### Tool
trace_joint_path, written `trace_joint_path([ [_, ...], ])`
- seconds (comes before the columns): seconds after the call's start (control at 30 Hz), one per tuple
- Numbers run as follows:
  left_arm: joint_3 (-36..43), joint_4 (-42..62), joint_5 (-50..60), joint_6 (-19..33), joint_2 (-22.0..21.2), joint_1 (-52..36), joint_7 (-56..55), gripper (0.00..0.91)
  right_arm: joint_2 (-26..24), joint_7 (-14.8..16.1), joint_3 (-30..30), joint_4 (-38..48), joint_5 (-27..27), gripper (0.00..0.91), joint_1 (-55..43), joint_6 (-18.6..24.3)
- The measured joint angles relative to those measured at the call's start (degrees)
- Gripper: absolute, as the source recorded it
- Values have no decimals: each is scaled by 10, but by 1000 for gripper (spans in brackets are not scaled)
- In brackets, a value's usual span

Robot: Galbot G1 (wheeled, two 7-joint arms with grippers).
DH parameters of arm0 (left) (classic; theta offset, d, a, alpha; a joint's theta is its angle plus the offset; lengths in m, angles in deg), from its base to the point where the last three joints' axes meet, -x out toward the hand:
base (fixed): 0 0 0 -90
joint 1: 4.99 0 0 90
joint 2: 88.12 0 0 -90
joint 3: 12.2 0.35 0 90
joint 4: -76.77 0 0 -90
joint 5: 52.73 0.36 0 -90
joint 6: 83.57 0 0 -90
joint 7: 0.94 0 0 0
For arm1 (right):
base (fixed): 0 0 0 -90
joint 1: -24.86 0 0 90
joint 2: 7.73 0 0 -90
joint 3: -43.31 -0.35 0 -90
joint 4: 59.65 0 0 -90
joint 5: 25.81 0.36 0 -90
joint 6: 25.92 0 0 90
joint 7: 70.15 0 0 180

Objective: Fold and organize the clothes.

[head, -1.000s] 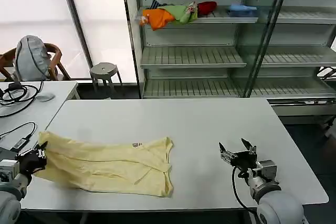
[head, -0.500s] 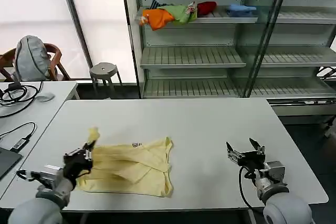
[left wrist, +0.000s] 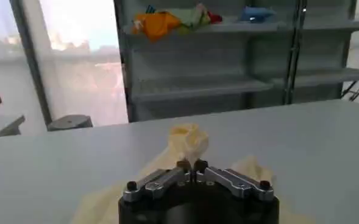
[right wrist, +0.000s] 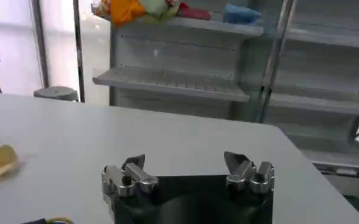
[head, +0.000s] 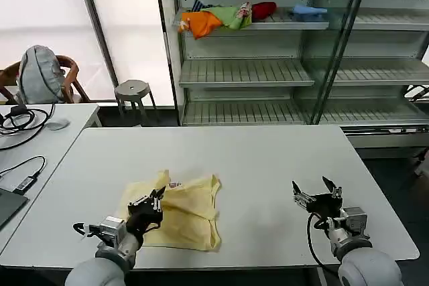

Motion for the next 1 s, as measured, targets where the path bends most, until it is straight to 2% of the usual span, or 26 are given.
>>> trace_joint_path([
  [0.4, 52, 12, -52, -1, -38, -38, -45, 10, 1, 0, -2, -1, -7, 907, 0, 0],
  [0.63, 64, 30, -60, -1, -46, -58, -54, 20, 1, 0, -2, -1, -7, 907, 0, 0],
  [0.67, 66, 32, -61, -1, -47, -61, -54, 121, 1, 0, -2, -1, -7, 907, 0, 0],
  [0.7, 68, 34, -62, -1, -49, -62, -54, 725, 1, 0, -2, -1, -7, 907, 0, 0],
  [0.73, 70, 35, -62, 0, -50, -63, -55, 907, 1, 0, -2, -1, -7, 907, 0, 0],
  [1.0, 88, 33, -71, 3, -62, -62, -50, 907, 3, 0, 1, 1, -10, 907, -2, 0],
])
